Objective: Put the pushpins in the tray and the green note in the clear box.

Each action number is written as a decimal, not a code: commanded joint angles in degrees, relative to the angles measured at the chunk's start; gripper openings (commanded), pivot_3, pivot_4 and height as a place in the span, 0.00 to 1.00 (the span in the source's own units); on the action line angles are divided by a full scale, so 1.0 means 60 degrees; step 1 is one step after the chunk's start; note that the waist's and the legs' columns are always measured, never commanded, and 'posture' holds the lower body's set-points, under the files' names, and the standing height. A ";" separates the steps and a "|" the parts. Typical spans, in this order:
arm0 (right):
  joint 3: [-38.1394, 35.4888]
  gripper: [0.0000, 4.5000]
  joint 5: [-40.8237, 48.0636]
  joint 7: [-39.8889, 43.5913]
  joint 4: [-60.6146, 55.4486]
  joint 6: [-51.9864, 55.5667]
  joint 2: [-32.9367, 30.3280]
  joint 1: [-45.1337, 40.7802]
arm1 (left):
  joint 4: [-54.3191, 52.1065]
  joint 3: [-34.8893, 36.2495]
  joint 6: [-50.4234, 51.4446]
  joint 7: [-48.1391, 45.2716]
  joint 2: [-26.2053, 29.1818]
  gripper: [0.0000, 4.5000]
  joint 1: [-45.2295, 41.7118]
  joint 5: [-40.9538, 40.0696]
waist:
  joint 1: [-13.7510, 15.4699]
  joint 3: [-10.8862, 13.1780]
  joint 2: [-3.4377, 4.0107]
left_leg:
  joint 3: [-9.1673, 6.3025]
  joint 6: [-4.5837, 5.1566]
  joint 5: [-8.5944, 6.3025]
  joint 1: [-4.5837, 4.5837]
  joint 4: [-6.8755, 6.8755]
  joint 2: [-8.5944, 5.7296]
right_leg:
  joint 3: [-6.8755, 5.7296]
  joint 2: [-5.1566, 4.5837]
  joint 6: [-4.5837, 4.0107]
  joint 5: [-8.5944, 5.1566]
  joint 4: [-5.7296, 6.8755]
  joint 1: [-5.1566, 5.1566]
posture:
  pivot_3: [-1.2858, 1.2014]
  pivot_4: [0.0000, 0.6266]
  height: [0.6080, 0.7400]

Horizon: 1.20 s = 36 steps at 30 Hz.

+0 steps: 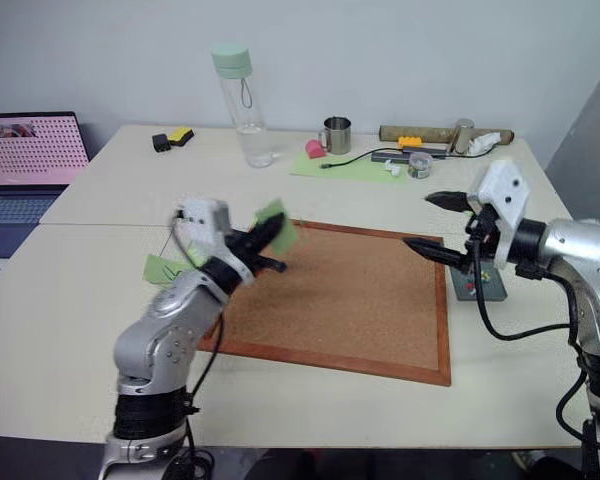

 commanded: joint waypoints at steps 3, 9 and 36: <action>0.0292 0.89 0.0762 0.0224 -0.0413 0.0645 0.0002 -0.0776 | -0.0027 0.0560 -0.0807 0.1100 0.0700 0.00 -0.0049 0.1492 | 0.0107 0.0001 -0.0001 | 0.0002 -0.0001 0.0001 -0.0007 0.0000 -0.0002 | 0.0000 -0.0006 -0.0001 0.0001 -0.0007 -0.0004 | 0.52 0.24 1.00; 0.0781 0.89 0.0507 0.0601 -0.0617 0.0414 -0.0294 -0.0722 | 0.0694 0.0751 -0.0720 0.1567 0.0772 0.00 0.0023 0.2044 | 0.0203 0.0002 -0.0003 | 0.0000 0.0000 0.0000 -0.0009 -0.0001 -0.0002 | -0.0006 -0.0008 -0.0002 0.0001 -0.0008 -0.0006 | 0.52 0.24 1.00; 0.0411 0.90 0.0799 0.0696 -0.1039 0.0464 -0.0830 -0.0009 | -0.0067 0.0816 -0.0372 0.0440 0.1826 0.91 0.0685 0.2412 | 0.0194 0.0005 -0.0007 | -0.0001 0.0002 -0.0002 -0.0013 -0.0008 0.0000 | -0.0009 -0.0012 -0.0003 0.0002 -0.0010 -0.0011 | 0.52 0.24 1.00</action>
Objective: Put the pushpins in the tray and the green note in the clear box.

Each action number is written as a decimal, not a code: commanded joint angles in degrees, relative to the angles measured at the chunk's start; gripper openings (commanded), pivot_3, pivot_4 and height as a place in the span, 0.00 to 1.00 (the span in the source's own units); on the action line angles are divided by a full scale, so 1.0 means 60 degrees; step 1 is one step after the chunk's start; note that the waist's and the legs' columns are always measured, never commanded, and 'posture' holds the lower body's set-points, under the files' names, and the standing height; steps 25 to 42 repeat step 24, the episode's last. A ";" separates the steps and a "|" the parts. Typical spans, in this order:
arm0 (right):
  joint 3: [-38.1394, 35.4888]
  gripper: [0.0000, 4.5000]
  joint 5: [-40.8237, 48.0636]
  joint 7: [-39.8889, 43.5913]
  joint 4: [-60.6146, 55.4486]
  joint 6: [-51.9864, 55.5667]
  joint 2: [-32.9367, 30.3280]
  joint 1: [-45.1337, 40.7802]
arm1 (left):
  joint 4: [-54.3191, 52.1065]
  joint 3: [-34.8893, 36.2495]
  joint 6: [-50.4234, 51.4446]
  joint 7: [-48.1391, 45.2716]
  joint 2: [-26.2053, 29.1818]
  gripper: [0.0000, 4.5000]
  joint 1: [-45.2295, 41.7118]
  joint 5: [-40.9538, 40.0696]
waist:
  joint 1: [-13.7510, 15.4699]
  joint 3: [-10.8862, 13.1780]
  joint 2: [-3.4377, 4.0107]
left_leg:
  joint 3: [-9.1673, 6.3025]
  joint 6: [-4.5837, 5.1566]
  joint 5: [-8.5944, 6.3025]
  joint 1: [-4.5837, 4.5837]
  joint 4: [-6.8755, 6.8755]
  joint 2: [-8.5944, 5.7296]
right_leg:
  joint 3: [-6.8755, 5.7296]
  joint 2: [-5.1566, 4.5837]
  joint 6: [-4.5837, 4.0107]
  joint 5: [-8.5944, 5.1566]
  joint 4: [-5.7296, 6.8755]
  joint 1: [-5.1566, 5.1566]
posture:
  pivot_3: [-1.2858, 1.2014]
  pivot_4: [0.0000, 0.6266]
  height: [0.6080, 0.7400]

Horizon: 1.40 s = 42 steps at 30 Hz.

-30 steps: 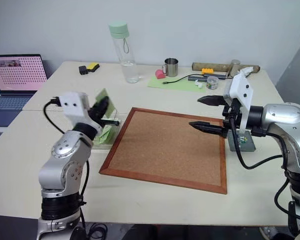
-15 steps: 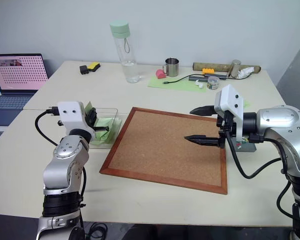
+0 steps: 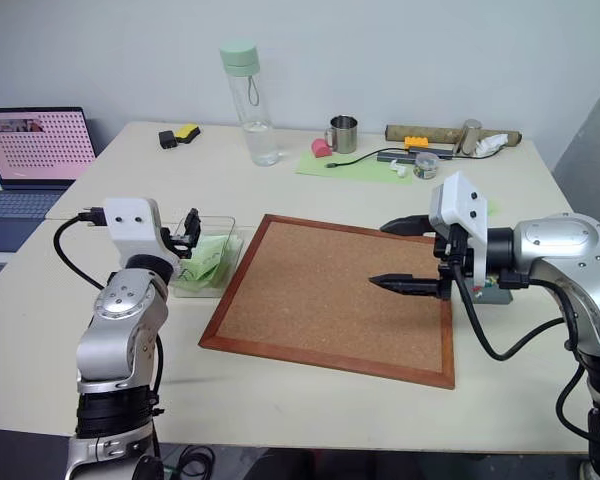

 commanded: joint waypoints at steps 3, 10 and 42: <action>-0.0861 0.90 -0.0410 -0.0075 -0.0078 -0.0695 -0.0509 0.0693 | -0.1138 0.0380 0.0924 -0.2698 0.1892 0.94 0.0856 -0.1194 | -0.0018 0.0003 0.0004 | 0.0000 0.0000 0.0000 0.0001 -0.0009 0.0002 | -0.0001 0.0000 -0.0001 -0.0001 -0.0001 -0.0002 | 0.52 0.24 1.00; -0.2223 0.90 -0.1249 -0.0105 0.0471 -0.1665 -0.1076 0.2762 | -0.0875 0.1578 0.0383 -0.6650 0.5512 0.94 0.2706 -0.1905 | -0.0019 0.0020 0.0015 | 0.0002 0.0004 -0.0003 0.0001 -0.0019 0.0005 | -0.0001 -0.0004 -0.0007 -0.0003 -0.0019 -0.0003 | 0.52 0.24 1.00; -0.4531 0.90 -0.1655 0.1002 0.2129 -0.3034 -0.1603 0.5460 | 0.1915 0.3027 -0.0882 -0.9208 0.6478 0.94 0.3632 -0.2386 | -0.0017 0.0036 0.0040 | 0.0003 0.0027 -0.0015 0.0003 -0.0029 0.0011 | -0.0013 -0.0013 -0.0017 -0.0009 -0.0025 0.0001 | 0.52 0.24 1.00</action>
